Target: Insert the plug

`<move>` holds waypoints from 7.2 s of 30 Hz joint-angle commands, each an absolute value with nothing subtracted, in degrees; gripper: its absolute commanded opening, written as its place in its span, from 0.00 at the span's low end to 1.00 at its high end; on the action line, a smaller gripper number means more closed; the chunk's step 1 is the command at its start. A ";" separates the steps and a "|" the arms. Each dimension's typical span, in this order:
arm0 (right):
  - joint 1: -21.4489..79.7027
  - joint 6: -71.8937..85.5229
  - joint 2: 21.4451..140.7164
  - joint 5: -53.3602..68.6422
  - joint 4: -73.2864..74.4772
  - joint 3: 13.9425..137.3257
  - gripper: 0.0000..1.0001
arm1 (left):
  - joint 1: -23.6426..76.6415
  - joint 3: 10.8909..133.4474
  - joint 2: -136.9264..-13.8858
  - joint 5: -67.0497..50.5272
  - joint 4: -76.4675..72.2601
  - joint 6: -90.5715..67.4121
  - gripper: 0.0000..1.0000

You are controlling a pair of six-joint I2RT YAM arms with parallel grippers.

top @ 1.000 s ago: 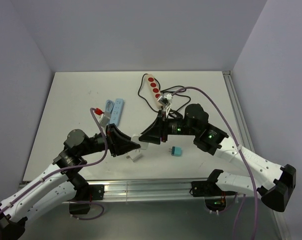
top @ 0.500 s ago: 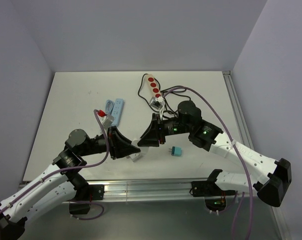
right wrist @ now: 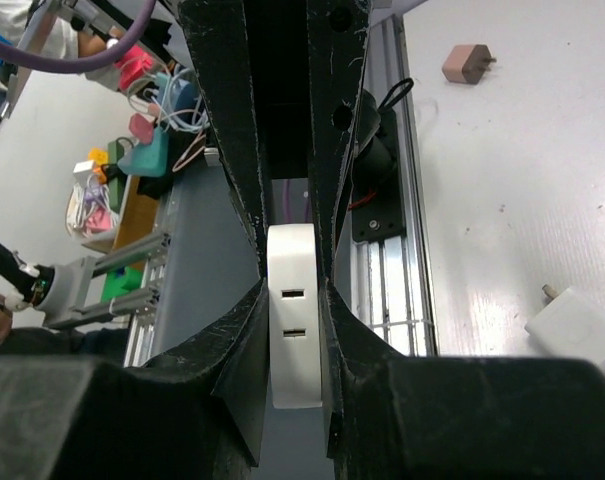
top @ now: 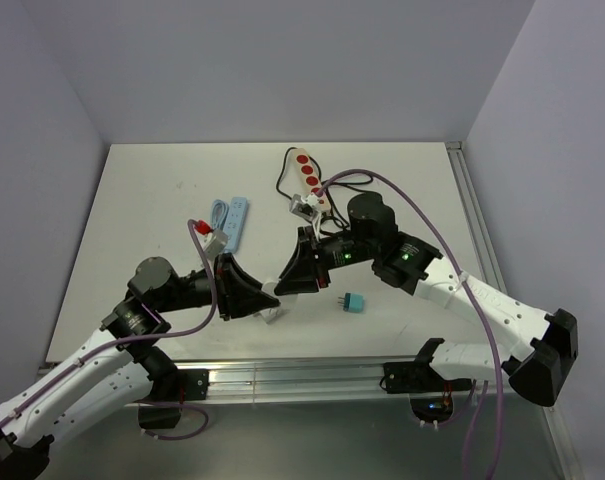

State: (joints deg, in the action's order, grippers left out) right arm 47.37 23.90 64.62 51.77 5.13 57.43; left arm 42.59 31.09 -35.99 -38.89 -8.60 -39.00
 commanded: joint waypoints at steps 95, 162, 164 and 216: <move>42.71 8.89 89.72 18.73 2.81 74.25 0.00 | 24.70 23.56 -53.19 11.08 12.56 -58.45 0.00; 48.16 -18.90 123.93 23.38 8.96 98.44 0.00 | 25.31 18.81 -41.04 8.96 14.06 -56.69 0.41; 48.16 -19.07 123.58 23.03 8.79 97.56 0.00 | 25.31 18.90 -41.13 9.05 14.15 -56.51 0.41; 42.63 -20.56 124.10 14.85 13.97 88.41 0.00 | 25.31 17.23 -51.14 7.56 4.04 -55.99 0.45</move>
State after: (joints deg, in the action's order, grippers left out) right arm 45.54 -17.39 120.16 22.09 2.96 87.85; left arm 25.10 17.04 -49.04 8.21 8.19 -57.45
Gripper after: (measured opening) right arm 0.282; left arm 0.450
